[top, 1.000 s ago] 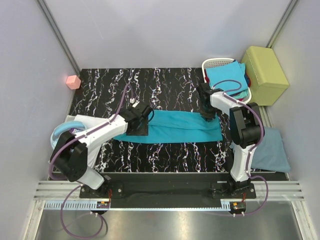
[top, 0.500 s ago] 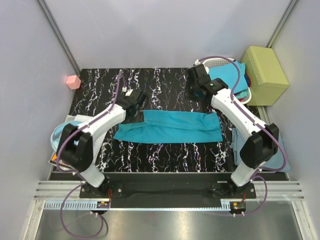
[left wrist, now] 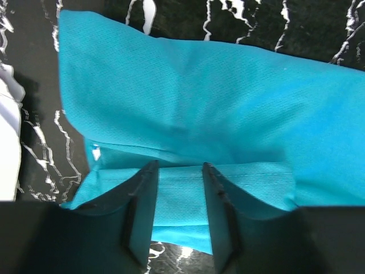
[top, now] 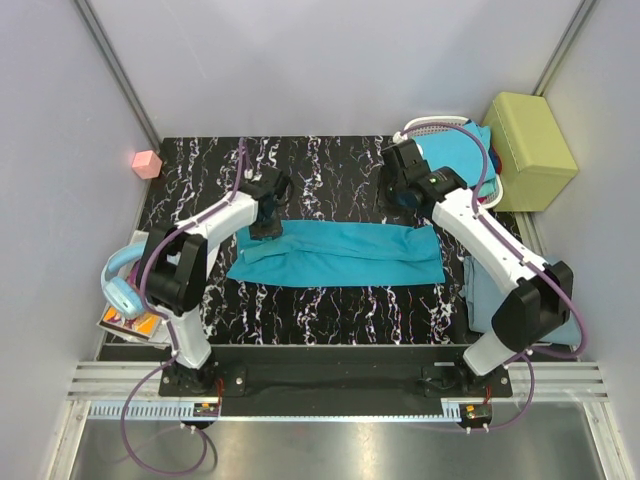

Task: Fold and stack the t-shirts
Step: Fold the other side of the tshirt into a rectangle

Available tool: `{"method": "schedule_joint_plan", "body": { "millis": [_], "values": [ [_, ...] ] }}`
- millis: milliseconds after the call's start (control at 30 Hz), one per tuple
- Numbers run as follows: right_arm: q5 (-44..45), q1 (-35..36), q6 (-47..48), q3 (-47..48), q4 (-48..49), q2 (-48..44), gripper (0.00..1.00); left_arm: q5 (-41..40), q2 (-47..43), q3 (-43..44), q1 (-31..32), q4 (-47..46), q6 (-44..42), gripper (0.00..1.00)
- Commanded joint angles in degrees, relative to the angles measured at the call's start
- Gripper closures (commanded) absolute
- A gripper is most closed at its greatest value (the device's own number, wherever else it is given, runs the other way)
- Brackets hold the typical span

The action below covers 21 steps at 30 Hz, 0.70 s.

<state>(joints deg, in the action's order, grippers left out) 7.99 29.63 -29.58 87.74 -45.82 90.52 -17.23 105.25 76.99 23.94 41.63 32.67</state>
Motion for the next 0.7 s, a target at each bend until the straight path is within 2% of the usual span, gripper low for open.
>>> {"method": "schedule_joint_plan", "body": {
  "millis": [0, 333, 667],
  "values": [
    [0.63, 0.08, 1.55, -1.70, 0.38, 0.53, 0.64, 2.29, -2.24, -0.17, 0.05, -1.20, 1.26, 0.67],
    [0.01, 0.08, 1.11, 0.06, 0.65, 3.52, 0.65, 3.44, -7.60, -10.01, 2.86, -1.37, 3.72, 0.89],
    [0.01, 0.08, 0.58, -2.66, 1.88, 3.87, 0.66, 0.54, -15.95, -13.27, 7.43, -0.85, 6.09, 0.87]
  ]
}}
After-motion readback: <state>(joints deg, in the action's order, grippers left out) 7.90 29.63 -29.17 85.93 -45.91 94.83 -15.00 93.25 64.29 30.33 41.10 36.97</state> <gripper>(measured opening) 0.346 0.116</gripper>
